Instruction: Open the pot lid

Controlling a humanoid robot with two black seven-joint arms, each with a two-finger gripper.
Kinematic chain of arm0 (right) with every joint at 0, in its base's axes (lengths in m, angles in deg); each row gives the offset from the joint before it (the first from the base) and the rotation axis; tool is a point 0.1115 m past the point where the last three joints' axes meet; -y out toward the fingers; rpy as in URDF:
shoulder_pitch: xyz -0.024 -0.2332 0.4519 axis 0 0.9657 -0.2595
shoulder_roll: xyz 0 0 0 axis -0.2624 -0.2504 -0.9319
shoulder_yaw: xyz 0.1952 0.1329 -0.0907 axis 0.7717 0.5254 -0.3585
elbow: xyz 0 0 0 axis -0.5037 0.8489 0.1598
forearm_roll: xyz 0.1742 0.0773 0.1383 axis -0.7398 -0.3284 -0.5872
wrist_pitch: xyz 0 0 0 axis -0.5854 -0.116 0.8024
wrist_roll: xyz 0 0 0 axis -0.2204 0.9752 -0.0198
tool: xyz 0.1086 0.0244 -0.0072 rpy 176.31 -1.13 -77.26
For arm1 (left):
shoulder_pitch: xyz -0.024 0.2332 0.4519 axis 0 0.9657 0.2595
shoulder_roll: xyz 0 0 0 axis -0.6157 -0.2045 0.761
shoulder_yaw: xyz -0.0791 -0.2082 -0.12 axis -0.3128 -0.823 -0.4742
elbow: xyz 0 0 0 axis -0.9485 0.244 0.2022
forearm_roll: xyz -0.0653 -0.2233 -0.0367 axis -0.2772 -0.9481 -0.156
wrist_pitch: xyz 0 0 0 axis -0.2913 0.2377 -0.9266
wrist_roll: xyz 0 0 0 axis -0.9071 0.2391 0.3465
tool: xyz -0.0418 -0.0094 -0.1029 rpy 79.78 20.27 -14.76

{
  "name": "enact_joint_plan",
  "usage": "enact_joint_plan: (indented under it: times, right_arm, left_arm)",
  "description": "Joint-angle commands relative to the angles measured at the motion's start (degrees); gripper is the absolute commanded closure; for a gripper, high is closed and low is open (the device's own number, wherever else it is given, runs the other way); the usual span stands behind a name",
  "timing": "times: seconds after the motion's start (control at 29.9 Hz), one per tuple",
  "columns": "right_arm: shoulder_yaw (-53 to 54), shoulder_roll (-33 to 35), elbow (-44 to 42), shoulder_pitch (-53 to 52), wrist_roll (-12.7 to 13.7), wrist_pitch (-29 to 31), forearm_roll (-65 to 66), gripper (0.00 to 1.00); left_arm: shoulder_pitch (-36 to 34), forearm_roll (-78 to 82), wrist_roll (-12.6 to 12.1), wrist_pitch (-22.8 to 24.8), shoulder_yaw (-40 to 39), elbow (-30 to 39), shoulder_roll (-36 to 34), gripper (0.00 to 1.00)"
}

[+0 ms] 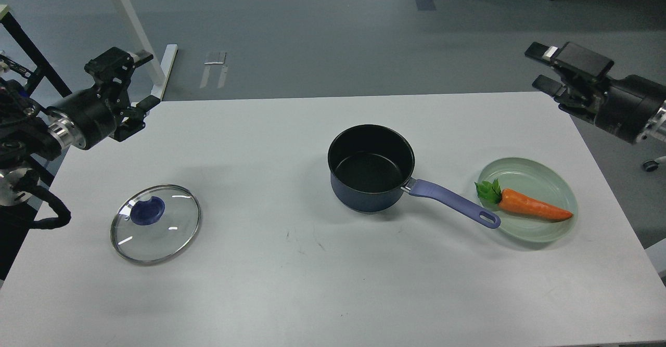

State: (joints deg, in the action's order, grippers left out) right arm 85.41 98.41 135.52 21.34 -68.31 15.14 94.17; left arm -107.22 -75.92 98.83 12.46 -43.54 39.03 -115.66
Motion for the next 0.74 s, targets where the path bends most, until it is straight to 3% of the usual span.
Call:
enact_joint_plan:
  times: [0.0, 0.13, 0.27, 0.43, 0.7]
  right_arm:
    - [0.3, -2.1, -0.2, 4.4, 0.0, -1.1, -16.8, 0.02]
    - [0.4, -6.0, -2.0, 7.6, 0.0, -1.1, -29.4, 0.02]
    - [0.6, -10.4, -3.9, 9.1, 0.0, -1.0, -32.2, 0.02]
    - [1.0, -12.5, -4.1, 9.5, 0.0, -0.8, -32.3, 0.02]
    - [1.4, -13.0, -5.7, 9.6, 0.0, -0.4, -32.3, 0.0]
  left_arm:
    - [3.5, -2.2, 0.0, 0.6, -4.8, -1.3, 2.9, 0.01]
    - [9.4, -3.6, 0.0, 1.0, -14.5, -4.5, 7.9, 0.01]
    - [13.1, -3.7, 0.0, 1.7, -21.2, -7.0, 12.3, 0.01]
    - [14.1, -4.9, 0.0, 5.3, -22.3, -9.2, 14.0, 0.01]
    - [14.7, -7.5, 0.0, 5.5, -24.3, -9.3, 14.2, 0.01]
